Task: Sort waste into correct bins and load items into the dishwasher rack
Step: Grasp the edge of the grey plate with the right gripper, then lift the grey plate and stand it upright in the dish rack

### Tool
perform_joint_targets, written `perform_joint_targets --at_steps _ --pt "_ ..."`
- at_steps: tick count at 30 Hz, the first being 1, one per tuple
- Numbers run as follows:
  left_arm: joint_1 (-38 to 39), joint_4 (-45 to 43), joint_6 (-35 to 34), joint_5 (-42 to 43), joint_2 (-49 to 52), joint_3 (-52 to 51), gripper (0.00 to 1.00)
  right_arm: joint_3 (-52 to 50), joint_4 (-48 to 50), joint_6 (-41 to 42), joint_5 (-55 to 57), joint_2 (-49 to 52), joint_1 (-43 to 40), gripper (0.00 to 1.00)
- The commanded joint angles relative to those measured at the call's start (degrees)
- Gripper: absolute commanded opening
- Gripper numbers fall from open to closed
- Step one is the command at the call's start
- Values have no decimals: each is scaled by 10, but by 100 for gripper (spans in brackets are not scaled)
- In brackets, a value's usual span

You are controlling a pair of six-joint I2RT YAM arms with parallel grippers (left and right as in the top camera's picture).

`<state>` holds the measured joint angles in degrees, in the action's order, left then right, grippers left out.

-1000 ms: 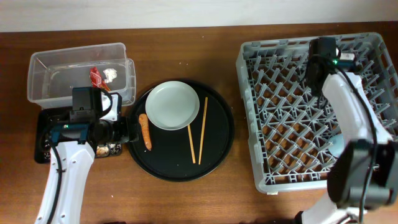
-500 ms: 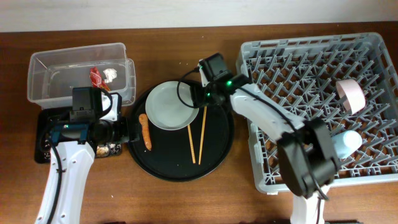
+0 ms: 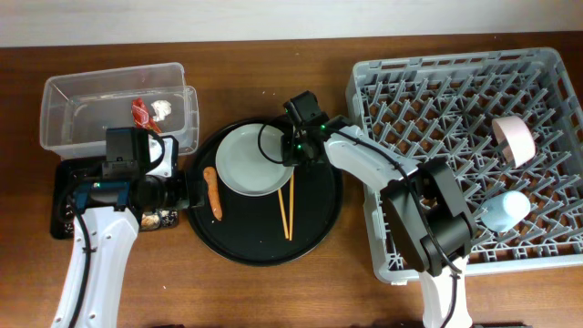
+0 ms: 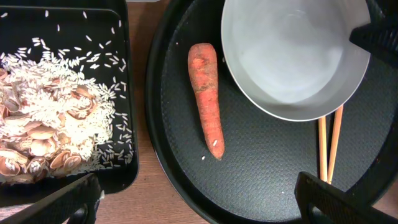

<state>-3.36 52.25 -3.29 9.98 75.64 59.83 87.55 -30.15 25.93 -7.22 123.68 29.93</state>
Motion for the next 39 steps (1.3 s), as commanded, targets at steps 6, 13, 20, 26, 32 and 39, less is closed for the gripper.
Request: perform_joint_targets --at_steps 6,13,20,26,32,39 --pt "-2 -1 -4 -4 -7 2 99 3 -33 -85 116 -174 -20 4" --pt "-2 -2 -4 -4 -7 2 99 3 -50 -278 522 -302 -148 4" --pt "-2 -6 -4 -4 -7 2 99 3 -32 -287 705 -293 -286 4" --pt "-2 -6 -4 -3 -7 2 99 1 -24 -287 663 -247 -340 4" --pt "-2 -8 -4 -4 -7 2 99 0 -56 -280 598 -178 -296 4" --pt "-2 -7 -4 -4 -7 2 99 0 -166 -175 554 -184 -219 31"
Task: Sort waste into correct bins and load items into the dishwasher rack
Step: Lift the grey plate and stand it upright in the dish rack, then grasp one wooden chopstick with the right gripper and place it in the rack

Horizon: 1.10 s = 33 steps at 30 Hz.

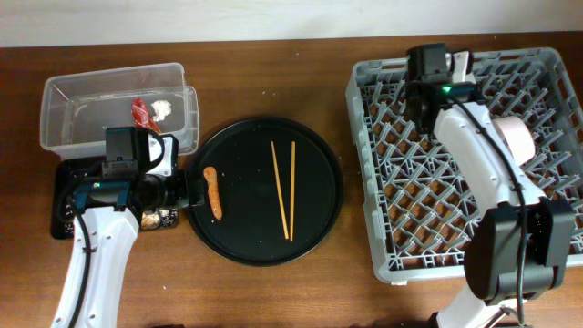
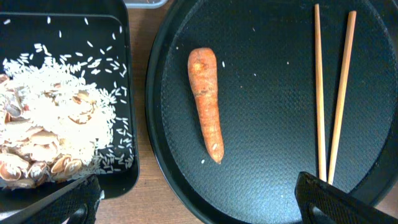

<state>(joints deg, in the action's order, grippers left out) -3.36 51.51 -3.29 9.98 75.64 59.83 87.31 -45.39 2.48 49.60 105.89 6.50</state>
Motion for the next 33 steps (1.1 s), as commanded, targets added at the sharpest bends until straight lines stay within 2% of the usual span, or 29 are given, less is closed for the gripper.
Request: perform_joint_targets --at_steps 1,3,8,12,16,23,27,29,31,33 --pt "-2 0 -4 -4 -7 2 99 3 -37 86 -26 -16 22 47" --pt "-2 0 -4 -4 -7 2 99 3 -56 85 -89 -33 29 52" --pt "-2 0 -4 -4 -7 2 99 3 -76 85 -310 -100 82 53" --pt "-2 0 -4 -4 -7 2 99 2 -71 90 -492 -96 165 53" --pt "-2 0 -4 -4 -7 2 99 2 -71 188 -496 -45 245 53" --pt "-2 0 -4 -4 -6 2 99 2 -23 245 -511 128 306 53" --pt "-2 0 -4 -4 -6 2 99 2 -2 250 -511 177 306 52" --pt "-2 0 -4 -4 -6 2 99 2 -1 250 -511 193 306 45" --pt "-2 0 -4 -4 -6 2 99 2 -7 251 -509 201 306 31" --pt "-2 0 -4 -4 -6 2 99 2 -9 251 -509 202 306 24"
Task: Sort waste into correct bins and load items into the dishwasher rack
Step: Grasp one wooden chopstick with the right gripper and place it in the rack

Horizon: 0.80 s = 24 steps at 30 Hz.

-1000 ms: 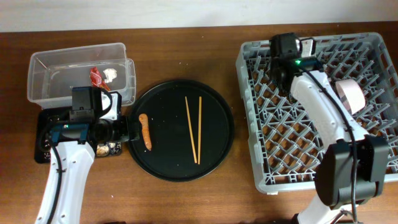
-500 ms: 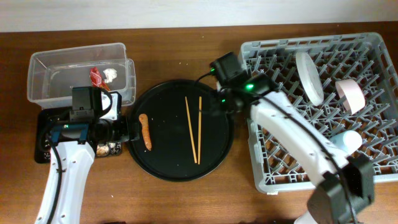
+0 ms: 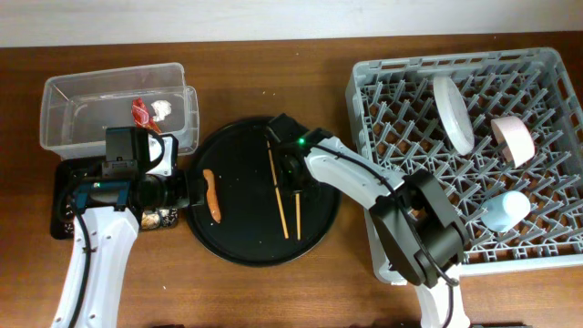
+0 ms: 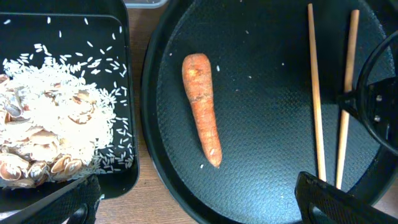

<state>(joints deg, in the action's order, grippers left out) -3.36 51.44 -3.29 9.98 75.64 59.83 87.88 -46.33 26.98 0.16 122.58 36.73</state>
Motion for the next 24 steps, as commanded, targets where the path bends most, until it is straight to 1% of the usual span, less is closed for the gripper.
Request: perform_joint_targets --at_steps 1,3,4,7,9,11,14,16,17,19,21,24 --pt "-2 0 -4 -4 -6 2 99 -3 -2 6 -16 35 4 16" --pt "-2 0 -4 -4 -6 2 99 -3 -15 5 -17 28 4 7" --pt "-2 0 -4 -4 -6 2 99 -3 -19 5 -17 19 4 5" --pt "-2 1 -4 -4 -6 2 99 0 -36 2 -16 -23 -2 4" --pt "-2 1 -4 -4 -6 2 99 0 -76 -31 -5 -101 -24 4" --pt "-2 1 -4 -4 -6 2 99 0 -115 -37 28 -173 -57 4" --pt "-2 1 -4 -4 -6 2 99 0 -167 -97 31 -251 -117 4" --pt "-2 1 -4 -4 -6 2 99 -1 -236 -148 33 -267 -162 4" --pt "-2 0 -4 -4 -6 2 99 -7 -249 -161 35 -266 -178 4" --pt "-2 1 -4 -4 -6 2 99 -43 -236 -167 35 -266 -209 4" --pt "-2 1 -4 -4 -6 2 99 -93 -200 -167 35 -266 -233 4" --pt "-2 0 -4 -4 -6 2 99 -149 -158 -167 17 -266 -239 4"
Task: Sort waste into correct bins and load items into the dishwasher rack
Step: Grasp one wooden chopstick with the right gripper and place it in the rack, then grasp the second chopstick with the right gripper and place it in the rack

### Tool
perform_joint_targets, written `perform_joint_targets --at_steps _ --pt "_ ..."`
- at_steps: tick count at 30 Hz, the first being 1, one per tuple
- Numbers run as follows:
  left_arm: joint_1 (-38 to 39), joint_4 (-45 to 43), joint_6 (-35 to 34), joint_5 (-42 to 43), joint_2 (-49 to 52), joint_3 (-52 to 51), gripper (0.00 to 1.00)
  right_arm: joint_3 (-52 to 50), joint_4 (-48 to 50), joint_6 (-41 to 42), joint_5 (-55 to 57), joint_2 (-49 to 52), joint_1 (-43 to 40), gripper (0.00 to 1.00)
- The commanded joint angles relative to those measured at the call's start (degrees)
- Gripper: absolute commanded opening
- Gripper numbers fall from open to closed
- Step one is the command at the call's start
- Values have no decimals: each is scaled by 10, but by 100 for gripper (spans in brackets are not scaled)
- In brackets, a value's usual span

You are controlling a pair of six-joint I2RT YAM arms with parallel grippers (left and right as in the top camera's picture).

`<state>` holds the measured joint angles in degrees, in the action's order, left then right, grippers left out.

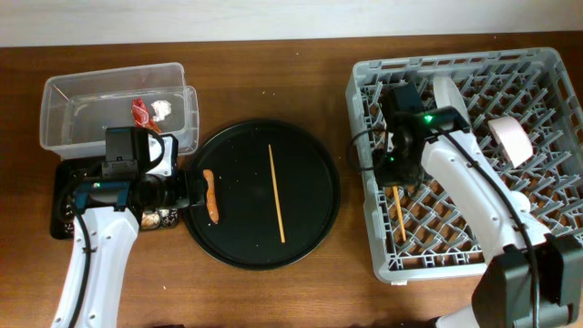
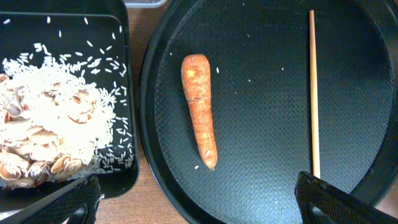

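One wooden chopstick (image 1: 276, 194) lies on the round black tray (image 1: 264, 251), and an orange carrot (image 2: 200, 109) lies at the tray's left side. My left gripper (image 2: 199, 205) stands open over the tray's left edge, just short of the carrot (image 1: 211, 194), with nothing between its fingers. My right gripper (image 1: 395, 169) is over the left part of the grey dishwasher rack (image 1: 547, 228), shut on the second chopstick (image 1: 399, 219), which slants down into the rack. A white plate (image 1: 451, 114) and a pink cup (image 1: 513, 138) stand in the rack.
A black bin (image 2: 127, 93) of rice and shells sits left of the tray, under my left arm. Behind it stands a clear plastic container (image 1: 118, 114) holding a red wrapper and a white scrap. Bare wooden table lies between the tray and the rack.
My right gripper was at the two chopsticks on the tray; it is now over the rack with one of them. A single chopstick stays on the tray. The left arm has not moved.
At first my right gripper was at the white plate on the tray. Then the plate was off the tray and the gripper was over the rack's back. Later the plate stood in the rack and the gripper was at the chopsticks. Now one chopstick is at the rack.
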<state>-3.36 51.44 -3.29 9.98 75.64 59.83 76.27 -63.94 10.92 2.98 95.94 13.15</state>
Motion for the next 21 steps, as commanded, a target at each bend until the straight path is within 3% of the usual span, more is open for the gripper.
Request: perform_joint_targets --at_steps 1,6,8,10,13,17,21 --pt "-2 1 -4 -4 -6 2 99 -43 23 -6 -10 1 -4 4" --pt "-2 1 -4 -4 -6 2 99 -74 47 -6 -11 1 -4 5" --pt "-2 1 -4 -4 -6 2 99 -74 47 -6 -11 1 -4 21" --pt "-2 1 -4 -4 -6 2 99 -72 48 -6 -11 0 -4 31" --pt "-2 1 -4 -4 -6 2 99 -33 37 -6 -14 -27 -3 33" --pt "-2 0 -4 -4 -6 2 99 47 58 -33 -118 -60 8 39" --pt "-2 0 -4 -4 -6 2 99 46 99 -34 -144 -26 100 43"
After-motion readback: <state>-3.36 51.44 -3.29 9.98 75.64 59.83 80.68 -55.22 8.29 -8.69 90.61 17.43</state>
